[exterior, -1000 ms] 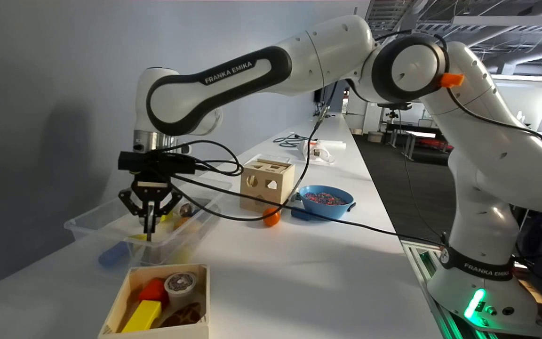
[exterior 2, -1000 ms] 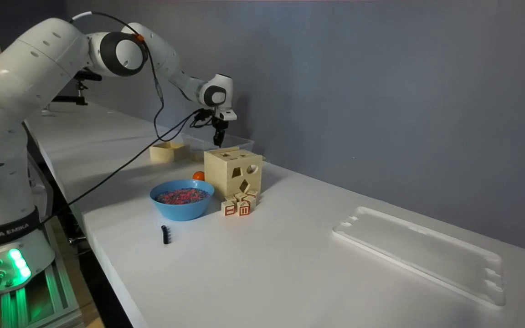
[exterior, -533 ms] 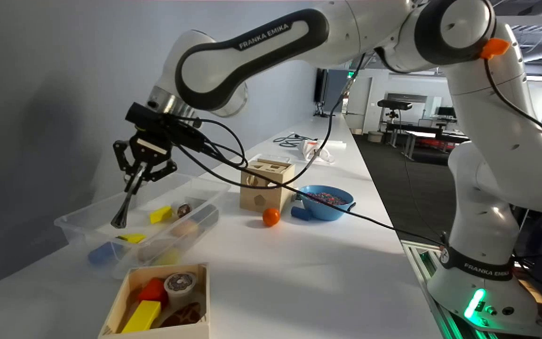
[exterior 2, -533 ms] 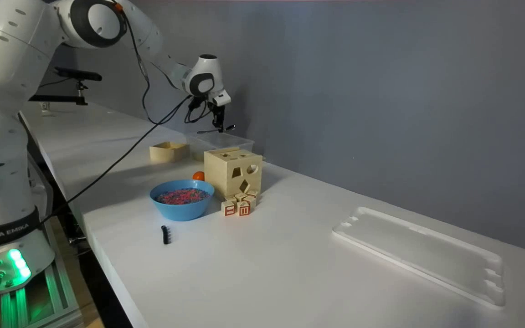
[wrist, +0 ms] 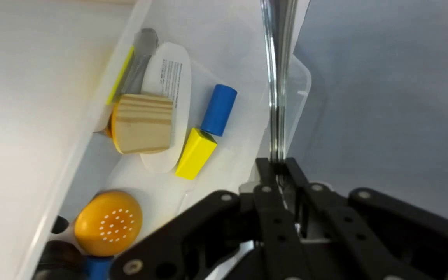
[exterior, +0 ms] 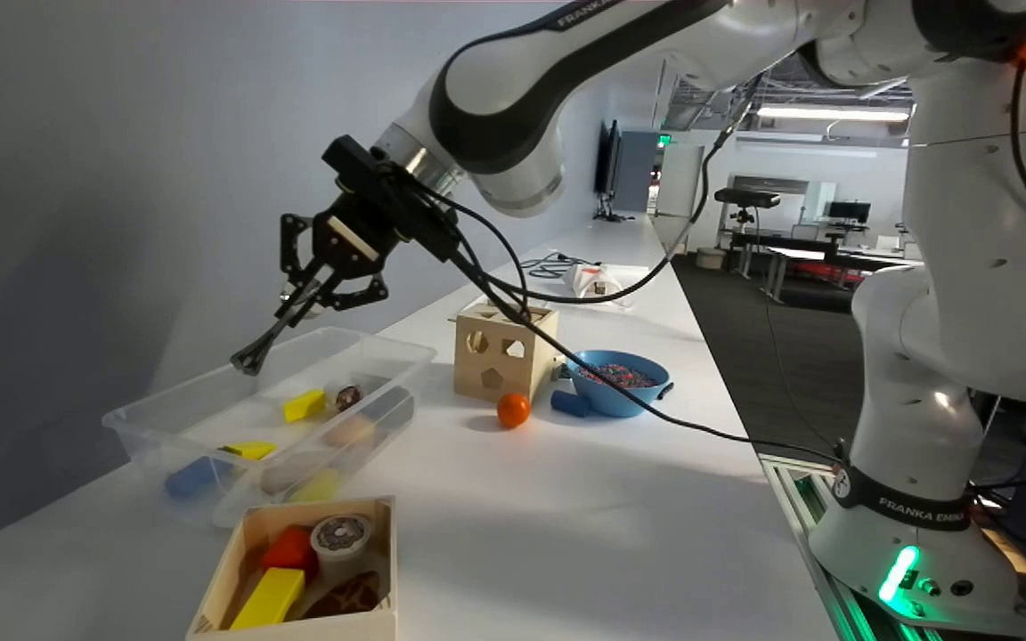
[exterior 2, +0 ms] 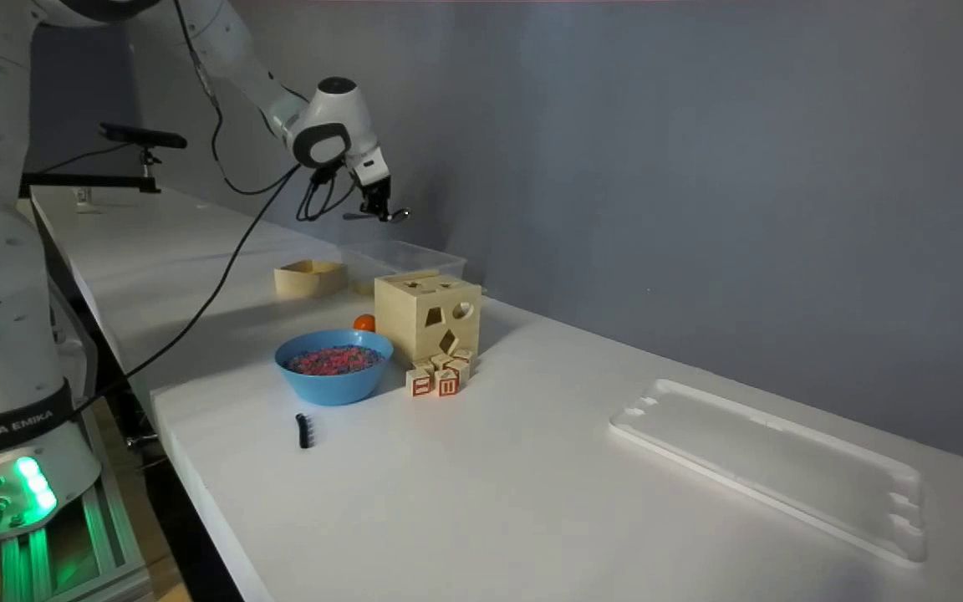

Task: Pick up the spoon from the bucket and put it in the bowl

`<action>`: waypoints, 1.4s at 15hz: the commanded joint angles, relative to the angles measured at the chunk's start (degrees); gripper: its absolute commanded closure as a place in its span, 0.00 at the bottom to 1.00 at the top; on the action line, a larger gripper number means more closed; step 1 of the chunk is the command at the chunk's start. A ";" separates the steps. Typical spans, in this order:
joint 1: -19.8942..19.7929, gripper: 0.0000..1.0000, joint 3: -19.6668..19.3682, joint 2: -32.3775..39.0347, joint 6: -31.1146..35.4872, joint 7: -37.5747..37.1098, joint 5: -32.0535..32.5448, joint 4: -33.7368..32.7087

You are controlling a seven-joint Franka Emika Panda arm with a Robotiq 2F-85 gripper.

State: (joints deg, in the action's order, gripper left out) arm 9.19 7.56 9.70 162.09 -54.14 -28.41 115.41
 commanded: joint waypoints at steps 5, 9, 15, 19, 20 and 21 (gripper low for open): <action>-1.55 0.97 1.27 -25.56 -3.46 -19.29 9.48 25.41; -1.91 0.89 2.23 -26.08 -5.15 -19.71 9.51 25.90; -1.65 0.97 2.15 -31.42 -5.61 -20.39 8.05 30.48; 1.83 0.97 -1.93 -37.17 -10.96 -17.53 -1.11 32.78; 2.02 0.97 -2.58 -38.41 -12.79 -16.99 -2.84 33.14; 2.98 0.97 -4.43 -40.47 -16.24 -15.40 -6.14 33.65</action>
State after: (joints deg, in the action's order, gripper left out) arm 9.55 6.99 -23.20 152.59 -72.90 -27.43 145.85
